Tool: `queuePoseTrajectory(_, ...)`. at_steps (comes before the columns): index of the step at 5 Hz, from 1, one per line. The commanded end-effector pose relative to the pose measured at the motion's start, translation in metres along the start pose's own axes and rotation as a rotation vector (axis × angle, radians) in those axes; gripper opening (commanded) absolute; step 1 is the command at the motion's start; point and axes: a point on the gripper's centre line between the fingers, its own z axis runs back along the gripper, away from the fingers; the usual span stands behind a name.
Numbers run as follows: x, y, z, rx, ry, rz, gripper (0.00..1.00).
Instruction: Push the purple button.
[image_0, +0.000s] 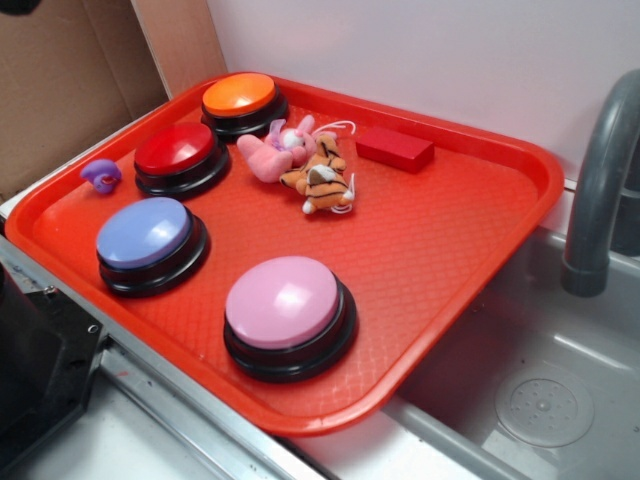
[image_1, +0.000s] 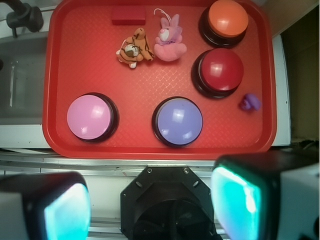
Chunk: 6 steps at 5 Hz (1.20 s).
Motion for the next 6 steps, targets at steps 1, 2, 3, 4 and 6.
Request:
queuePoseTrajectory(1,0.0,0.0,0.0,0.0,0.0,0.0,1.0)
queuePoseTrajectory(2,0.011,0.051,-0.037,0.022,0.048,0.039,1.0)
queuePoseTrajectory(3,0.019,0.079,-0.072,0.027,0.001,0.015,1.0)
queuePoseTrajectory(4,0.034,0.072,-0.111,0.111,0.024,-0.074,1.0)
queuePoseTrajectory(6,0.042,0.049,-0.162,0.116,-0.002,-0.14,1.0)
